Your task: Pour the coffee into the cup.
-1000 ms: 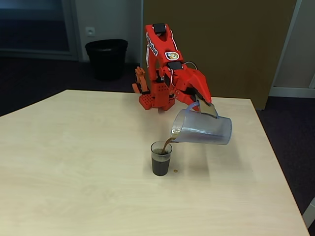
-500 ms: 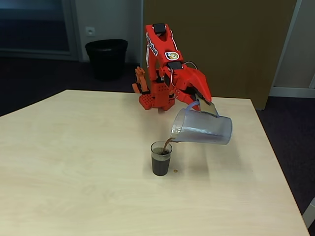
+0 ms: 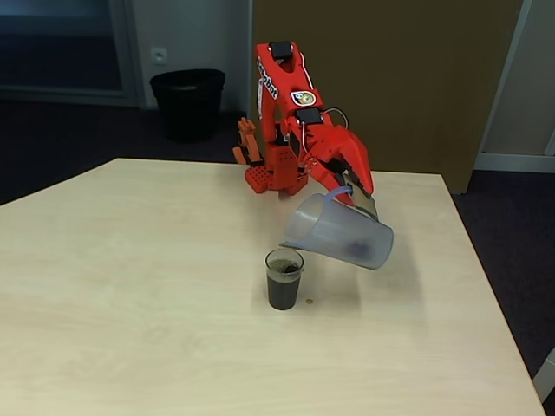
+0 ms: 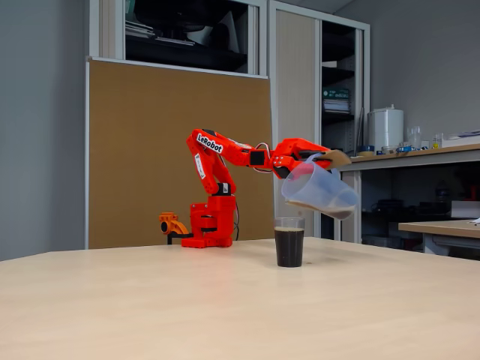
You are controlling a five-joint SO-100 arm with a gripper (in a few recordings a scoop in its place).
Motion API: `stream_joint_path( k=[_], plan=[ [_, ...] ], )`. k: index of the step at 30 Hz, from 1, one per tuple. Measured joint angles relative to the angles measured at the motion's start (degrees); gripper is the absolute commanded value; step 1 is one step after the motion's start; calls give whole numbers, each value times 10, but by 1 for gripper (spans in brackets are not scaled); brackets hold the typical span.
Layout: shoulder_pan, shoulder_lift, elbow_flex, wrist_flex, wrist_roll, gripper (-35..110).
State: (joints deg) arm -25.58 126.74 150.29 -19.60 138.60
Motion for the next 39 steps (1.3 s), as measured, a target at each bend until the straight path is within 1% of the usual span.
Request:
stream_joint_path(
  k=[6,10,23,33,37,39],
  plan=[
    [-7,-4,-3,58,-74,0],
    [-11,-26,-39,100,-119,0],
    [-39,-109,-151,192,-198,0],
    [-94,-239,-365,364,-341,0],
    [-120,-268,-399,378,-416,0],
    [-135,-280,-398,360,-473,0]
  ],
)
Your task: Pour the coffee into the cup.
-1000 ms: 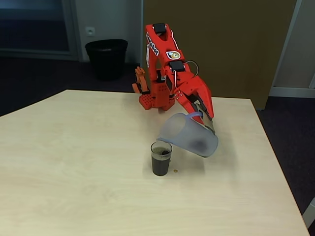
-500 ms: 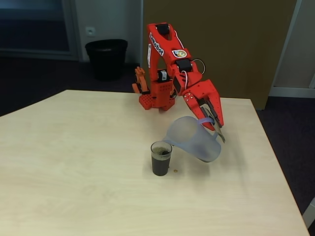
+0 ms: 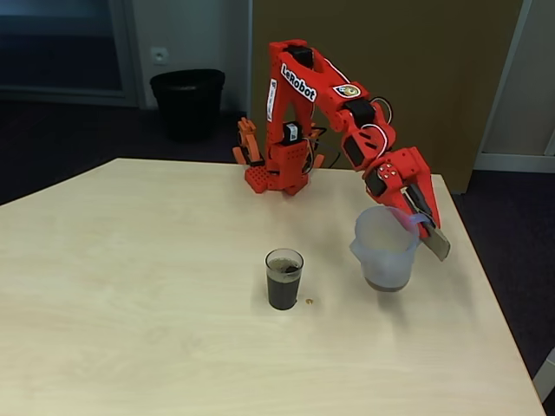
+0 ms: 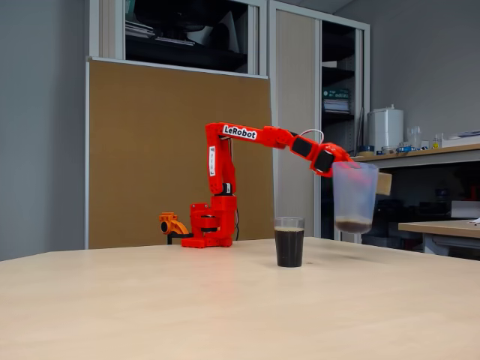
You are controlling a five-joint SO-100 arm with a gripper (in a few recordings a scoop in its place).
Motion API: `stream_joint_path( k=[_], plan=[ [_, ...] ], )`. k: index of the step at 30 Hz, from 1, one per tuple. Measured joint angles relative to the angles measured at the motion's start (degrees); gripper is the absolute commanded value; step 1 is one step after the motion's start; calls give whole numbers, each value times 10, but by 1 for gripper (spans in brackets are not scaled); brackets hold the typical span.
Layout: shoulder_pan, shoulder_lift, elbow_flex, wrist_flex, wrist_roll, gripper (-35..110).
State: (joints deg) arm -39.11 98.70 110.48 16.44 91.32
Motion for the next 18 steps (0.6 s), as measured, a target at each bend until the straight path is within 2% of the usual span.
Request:
stream_joint_path(
  k=[8,11,18],
  plan=[
    [-25,-79,28,-156,-234,0],
    [-25,-114,37,-225,-272,0],
    [-26,-191,54,-369,-270,0]
  ],
)
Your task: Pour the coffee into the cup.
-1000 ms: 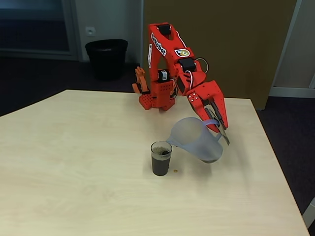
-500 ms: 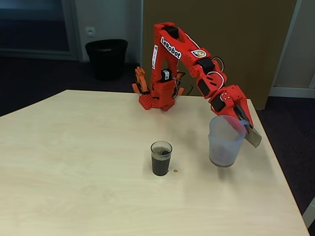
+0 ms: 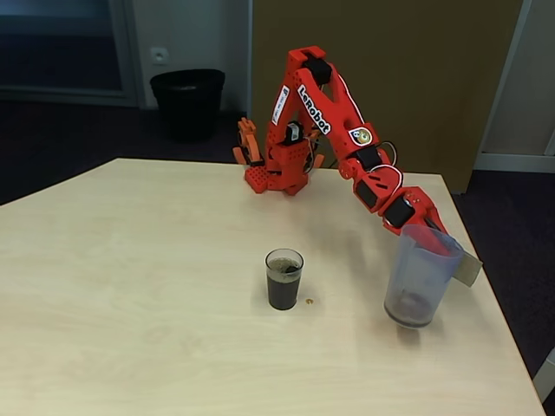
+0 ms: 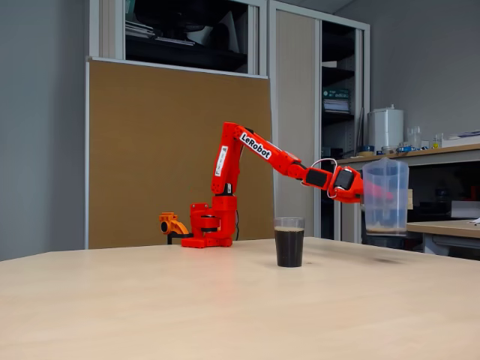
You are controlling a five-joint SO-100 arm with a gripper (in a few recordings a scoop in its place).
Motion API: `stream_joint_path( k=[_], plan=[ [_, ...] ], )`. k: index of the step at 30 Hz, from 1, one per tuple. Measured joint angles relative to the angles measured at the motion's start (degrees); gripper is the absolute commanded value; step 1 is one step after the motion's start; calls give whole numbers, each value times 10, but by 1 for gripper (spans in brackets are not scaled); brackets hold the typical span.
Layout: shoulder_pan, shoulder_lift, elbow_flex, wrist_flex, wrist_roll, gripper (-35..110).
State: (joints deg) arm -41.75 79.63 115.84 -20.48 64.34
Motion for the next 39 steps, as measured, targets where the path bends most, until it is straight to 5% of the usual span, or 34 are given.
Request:
stream_joint_path(
  k=[20,39],
  plan=[
    [-18,-134,1,-179,112,10],
    [-20,-126,41,-195,171,13]
  ],
)
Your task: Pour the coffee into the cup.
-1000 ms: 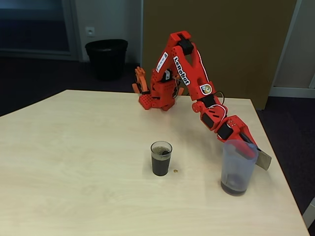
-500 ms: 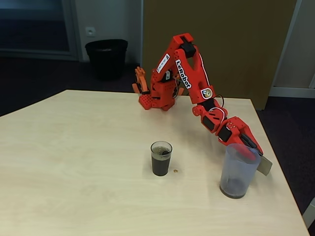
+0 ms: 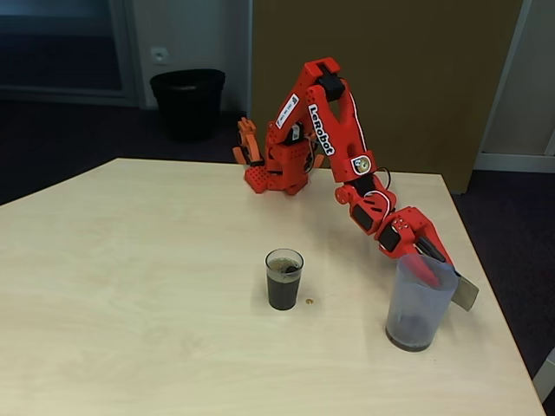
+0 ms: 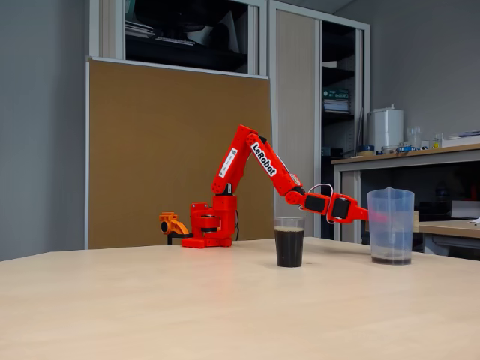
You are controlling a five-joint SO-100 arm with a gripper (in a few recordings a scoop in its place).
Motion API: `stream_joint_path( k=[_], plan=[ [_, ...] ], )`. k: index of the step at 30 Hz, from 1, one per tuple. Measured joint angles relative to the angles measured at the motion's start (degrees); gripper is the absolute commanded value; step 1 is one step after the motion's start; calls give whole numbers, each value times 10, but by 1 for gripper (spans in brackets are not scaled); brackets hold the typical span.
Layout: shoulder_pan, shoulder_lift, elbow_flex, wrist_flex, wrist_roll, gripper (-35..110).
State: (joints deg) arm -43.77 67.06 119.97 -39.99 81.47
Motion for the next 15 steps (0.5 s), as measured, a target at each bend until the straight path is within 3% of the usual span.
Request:
stream_joint_path(
  k=[15],
  plan=[
    [0,108,85,26,9,12]
  ],
)
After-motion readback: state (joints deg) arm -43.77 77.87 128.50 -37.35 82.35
